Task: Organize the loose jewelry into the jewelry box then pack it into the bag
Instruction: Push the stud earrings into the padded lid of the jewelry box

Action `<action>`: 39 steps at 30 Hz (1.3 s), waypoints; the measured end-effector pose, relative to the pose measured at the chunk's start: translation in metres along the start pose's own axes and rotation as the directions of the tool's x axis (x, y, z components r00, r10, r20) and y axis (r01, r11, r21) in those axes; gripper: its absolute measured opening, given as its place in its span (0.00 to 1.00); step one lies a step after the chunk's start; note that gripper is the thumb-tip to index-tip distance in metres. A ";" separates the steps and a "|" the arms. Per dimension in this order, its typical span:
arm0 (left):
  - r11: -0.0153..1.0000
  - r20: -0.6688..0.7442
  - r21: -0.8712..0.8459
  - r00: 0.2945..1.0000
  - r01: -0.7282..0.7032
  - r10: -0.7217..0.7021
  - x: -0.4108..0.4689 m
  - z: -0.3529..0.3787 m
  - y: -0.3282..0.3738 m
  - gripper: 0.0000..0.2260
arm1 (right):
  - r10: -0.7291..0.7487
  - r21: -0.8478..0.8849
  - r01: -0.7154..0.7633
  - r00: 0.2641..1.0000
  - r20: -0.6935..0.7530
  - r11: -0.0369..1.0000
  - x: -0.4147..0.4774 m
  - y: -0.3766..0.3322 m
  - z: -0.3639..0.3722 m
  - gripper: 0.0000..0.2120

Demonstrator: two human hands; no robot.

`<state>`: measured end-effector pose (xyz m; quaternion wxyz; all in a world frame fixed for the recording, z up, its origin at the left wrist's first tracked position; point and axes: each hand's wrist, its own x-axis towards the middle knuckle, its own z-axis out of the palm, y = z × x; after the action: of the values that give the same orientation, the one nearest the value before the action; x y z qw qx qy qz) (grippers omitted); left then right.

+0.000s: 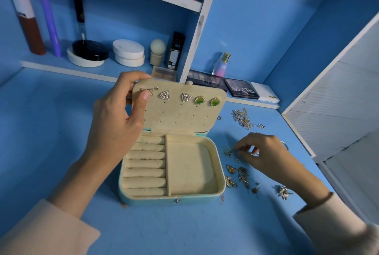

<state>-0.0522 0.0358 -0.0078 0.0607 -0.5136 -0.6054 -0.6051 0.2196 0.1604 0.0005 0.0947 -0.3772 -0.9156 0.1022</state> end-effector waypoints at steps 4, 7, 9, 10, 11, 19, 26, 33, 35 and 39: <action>1.000 0.006 0.003 1.000 -0.008 0.008 0.000 0.000 0.000 0.09 | 0.002 -0.010 -0.002 1.000 -0.008 1.000 0.001 0.000 0.002 0.04; 1.000 0.003 0.000 1.000 -0.006 0.006 0.000 0.000 -0.001 0.09 | 0.017 -0.017 -0.017 0.999 -0.031 1.000 0.002 -0.001 0.005 0.03; 1.000 0.000 0.002 1.000 -0.004 0.004 0.001 0.000 -0.001 0.09 | 0.019 -0.015 -0.020 0.999 -0.040 1.000 0.002 0.000 0.007 0.03; 1.000 0.002 0.006 1.000 -0.005 0.005 0.001 0.000 -0.001 0.09 | 0.021 -0.015 -0.022 0.999 -0.039 1.000 0.002 0.000 0.007 0.03; 1.000 0.004 0.010 1.000 -0.007 0.007 0.001 0.000 0.000 0.09 | 0.024 -0.015 -0.025 0.999 -0.035 1.000 0.002 0.000 0.007 0.03; 1.000 0.011 0.009 1.000 -0.007 0.007 0.000 -0.001 0.001 0.09 | -0.010 -0.045 0.008 0.999 -0.047 0.999 -0.001 0.001 0.005 0.03; 1.000 0.016 0.008 1.000 -0.010 0.010 0.001 -0.001 0.001 0.09 | -0.028 -0.042 0.022 0.991 -0.129 0.999 0.002 0.001 0.010 0.04; 1.000 0.008 0.010 1.000 -0.011 0.011 0.000 0.000 0.001 0.08 | -0.018 -0.035 0.012 0.984 -0.178 0.999 -0.002 0.002 0.015 0.04; 1.000 0.006 0.011 1.000 -0.010 0.010 0.000 0.000 0.001 0.08 | -0.042 -0.041 0.035 0.981 -0.188 0.999 -0.003 0.002 0.014 0.05; 1.000 0.005 0.014 1.000 -0.010 0.009 0.000 0.000 0.000 0.09 | -0.067 -0.070 0.054 0.978 -0.199 0.996 -0.006 0.002 0.011 0.08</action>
<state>-0.0523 0.0359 -0.0075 0.0655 -0.5175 -0.6072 -0.5994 0.2224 0.1561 -0.0112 0.1775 -0.3606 -0.9151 0.0313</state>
